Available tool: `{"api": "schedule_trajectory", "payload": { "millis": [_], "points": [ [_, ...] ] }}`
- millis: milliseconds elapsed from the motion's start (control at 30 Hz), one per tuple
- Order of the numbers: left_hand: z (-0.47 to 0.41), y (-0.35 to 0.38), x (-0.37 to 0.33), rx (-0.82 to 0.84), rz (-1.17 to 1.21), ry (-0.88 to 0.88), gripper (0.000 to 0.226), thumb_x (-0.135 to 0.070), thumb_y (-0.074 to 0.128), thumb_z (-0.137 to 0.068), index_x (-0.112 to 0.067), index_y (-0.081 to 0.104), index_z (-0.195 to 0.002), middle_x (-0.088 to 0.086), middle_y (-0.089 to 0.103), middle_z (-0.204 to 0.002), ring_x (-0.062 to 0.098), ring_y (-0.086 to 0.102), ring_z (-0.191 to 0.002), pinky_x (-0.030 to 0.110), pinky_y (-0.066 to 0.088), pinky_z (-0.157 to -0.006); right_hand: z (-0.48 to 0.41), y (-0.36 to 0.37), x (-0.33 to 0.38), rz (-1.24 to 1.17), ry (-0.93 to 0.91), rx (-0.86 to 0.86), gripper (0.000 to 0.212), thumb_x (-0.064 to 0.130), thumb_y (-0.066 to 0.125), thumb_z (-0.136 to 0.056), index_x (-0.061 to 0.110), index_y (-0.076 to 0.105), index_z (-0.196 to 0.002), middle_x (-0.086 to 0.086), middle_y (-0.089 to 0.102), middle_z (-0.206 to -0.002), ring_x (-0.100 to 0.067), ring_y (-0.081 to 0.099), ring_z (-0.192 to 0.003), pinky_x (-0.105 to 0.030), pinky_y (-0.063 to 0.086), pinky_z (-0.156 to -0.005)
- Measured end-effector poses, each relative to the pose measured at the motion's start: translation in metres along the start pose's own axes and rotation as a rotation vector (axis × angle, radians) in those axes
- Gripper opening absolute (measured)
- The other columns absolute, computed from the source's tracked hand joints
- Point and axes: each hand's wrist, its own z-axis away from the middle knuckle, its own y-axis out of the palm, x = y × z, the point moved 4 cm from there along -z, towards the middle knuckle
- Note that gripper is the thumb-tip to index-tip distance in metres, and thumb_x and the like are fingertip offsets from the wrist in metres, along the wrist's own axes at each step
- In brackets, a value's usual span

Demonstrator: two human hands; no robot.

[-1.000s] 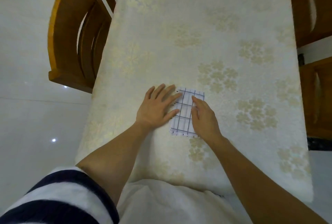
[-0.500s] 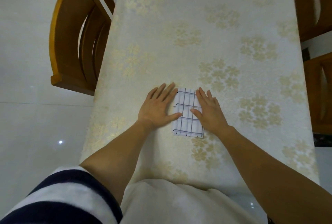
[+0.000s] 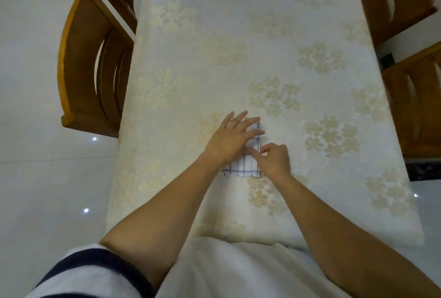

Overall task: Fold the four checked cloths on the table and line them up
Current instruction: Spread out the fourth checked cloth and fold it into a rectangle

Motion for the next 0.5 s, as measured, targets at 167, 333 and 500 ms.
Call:
{"api": "schedule_trajectory", "payload": {
  "millis": [167, 333, 500],
  "points": [
    [-0.042, -0.003, -0.028, 0.42, -0.256, 0.165, 0.053, -0.024, 0.067, -0.092, -0.029, 0.05, -0.142, 0.0, 0.034, -0.16, 0.029, 0.015, -0.154, 0.05, -0.002, -0.124, -0.013, -0.024, 0.0, 0.055, -0.09, 0.178, 0.023, 0.033, 0.075, -0.086, 0.012, 0.064, -0.085, -0.003, 0.064, -0.077, -0.02, 0.061, -0.076, -0.022, 0.04, -0.057],
    [-0.052, -0.022, -0.015, 0.432, -0.144, 0.026, 0.026, -0.038, 0.056, -0.1, -0.026, 0.064, -0.121, -0.001, 0.065, -0.122, 0.024, 0.053, -0.118, 0.036, 0.033, -0.101, -0.017, -0.062, -0.018, -0.033, -0.224, 0.203, 0.008, 0.027, 0.075, -0.087, 0.02, 0.071, -0.089, -0.001, 0.07, -0.077, -0.012, 0.063, -0.07, -0.011, 0.045, -0.059],
    [-0.036, -0.013, 0.007, 0.493, 0.333, -0.315, 0.031, -0.042, 0.053, -0.102, -0.022, 0.052, -0.08, 0.0, 0.058, -0.084, 0.027, 0.055, -0.087, 0.034, 0.038, -0.073, -0.028, -0.064, -0.024, -0.1, -0.216, 0.173, 0.009, 0.032, 0.072, -0.089, 0.023, 0.074, -0.088, 0.004, 0.072, -0.083, -0.002, 0.062, -0.076, -0.01, 0.042, -0.066]
  ]
}}
